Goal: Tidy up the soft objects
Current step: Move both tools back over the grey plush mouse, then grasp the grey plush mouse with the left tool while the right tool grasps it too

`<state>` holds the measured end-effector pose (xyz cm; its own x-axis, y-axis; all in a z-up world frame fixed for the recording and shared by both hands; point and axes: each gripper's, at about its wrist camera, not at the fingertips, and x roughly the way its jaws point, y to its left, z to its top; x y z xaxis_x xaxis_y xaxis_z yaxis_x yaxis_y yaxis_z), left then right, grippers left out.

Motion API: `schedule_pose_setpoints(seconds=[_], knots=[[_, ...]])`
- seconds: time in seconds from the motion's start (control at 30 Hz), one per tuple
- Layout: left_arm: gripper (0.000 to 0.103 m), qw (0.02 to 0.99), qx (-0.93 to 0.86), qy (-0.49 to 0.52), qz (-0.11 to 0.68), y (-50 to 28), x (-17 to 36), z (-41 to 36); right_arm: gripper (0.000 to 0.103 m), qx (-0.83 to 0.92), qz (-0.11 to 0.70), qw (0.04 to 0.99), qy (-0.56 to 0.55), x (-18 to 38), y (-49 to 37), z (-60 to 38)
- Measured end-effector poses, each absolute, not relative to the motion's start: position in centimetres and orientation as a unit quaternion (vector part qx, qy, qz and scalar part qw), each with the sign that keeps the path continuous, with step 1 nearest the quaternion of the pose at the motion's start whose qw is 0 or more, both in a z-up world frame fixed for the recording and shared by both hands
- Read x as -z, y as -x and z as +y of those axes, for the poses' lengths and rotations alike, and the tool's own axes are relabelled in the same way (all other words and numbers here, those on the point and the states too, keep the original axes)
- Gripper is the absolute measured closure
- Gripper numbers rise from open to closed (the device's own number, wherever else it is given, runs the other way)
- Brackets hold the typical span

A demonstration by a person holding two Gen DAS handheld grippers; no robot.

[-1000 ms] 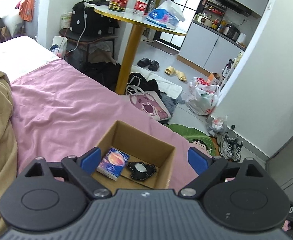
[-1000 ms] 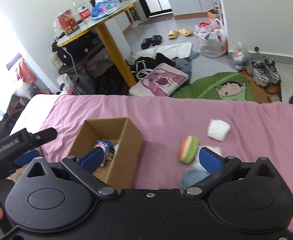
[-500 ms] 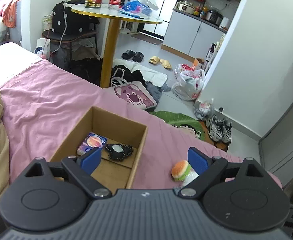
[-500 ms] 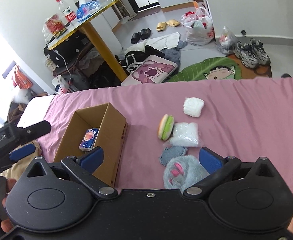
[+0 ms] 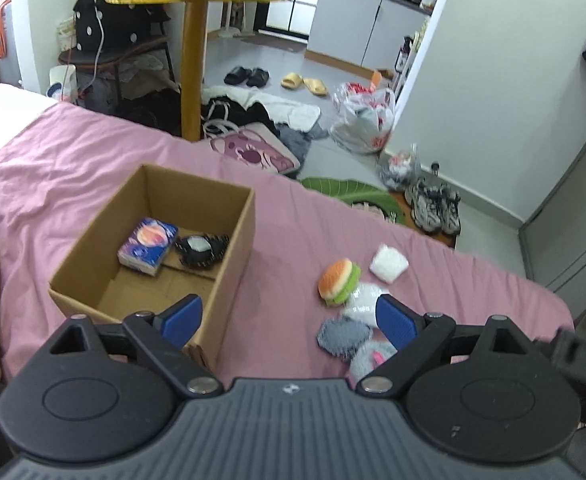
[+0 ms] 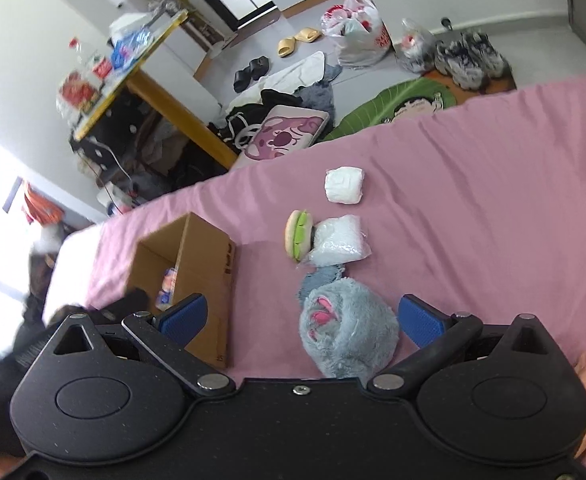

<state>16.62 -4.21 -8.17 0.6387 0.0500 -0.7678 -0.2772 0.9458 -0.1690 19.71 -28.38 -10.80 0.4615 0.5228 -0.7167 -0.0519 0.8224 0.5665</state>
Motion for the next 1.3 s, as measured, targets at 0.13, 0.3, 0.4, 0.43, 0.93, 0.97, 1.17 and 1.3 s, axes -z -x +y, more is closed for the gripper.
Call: schedule_pose_setpoints(seconds=[0.13,0.3,0.4,0.43,0.93,0.97,1.17,1.3], knots=[[0.010,0.891,-0.094,0.127,0.426,-16.9,9.2,-5.3,0.000,-0.165,0.491,0.818,-0.248,11.5,-19.9,-29.0],[0.010,0.883,-0.100,0.111,0.444,-17.5,10.9,-6.6,0.000,-0.155,0.513,0.806,-0.250,13.5,-20.6,-29.3],[0.011,0.881,-0.102,0.100,0.451,-17.8,12.0,-7.4,0.001,-0.148,0.527,0.798,-0.252,14.7,-21.0,-29.2],[0.011,0.880,-0.104,0.098,0.453,-17.9,12.3,-7.6,0.003,-0.145,0.532,0.795,-0.252,15.2,-21.1,-29.2],[0.058,0.852,-0.088,0.161,0.490,-19.2,16.8,-9.0,0.041,-0.140,0.573,0.748,-0.303,19.0,-22.7,-29.7],[0.063,0.851,-0.087,0.165,0.492,-19.2,17.0,-9.1,0.042,-0.140,0.574,0.747,-0.305,19.2,-22.7,-29.7],[0.073,0.841,-0.082,0.184,0.502,-19.7,18.5,-9.7,0.048,-0.143,0.585,0.736,-0.309,20.0,-23.3,-29.2],[0.073,0.837,-0.081,0.194,0.505,-20.1,18.8,-10.0,0.061,-0.140,0.595,0.729,-0.307,20.8,-23.7,-28.9]])
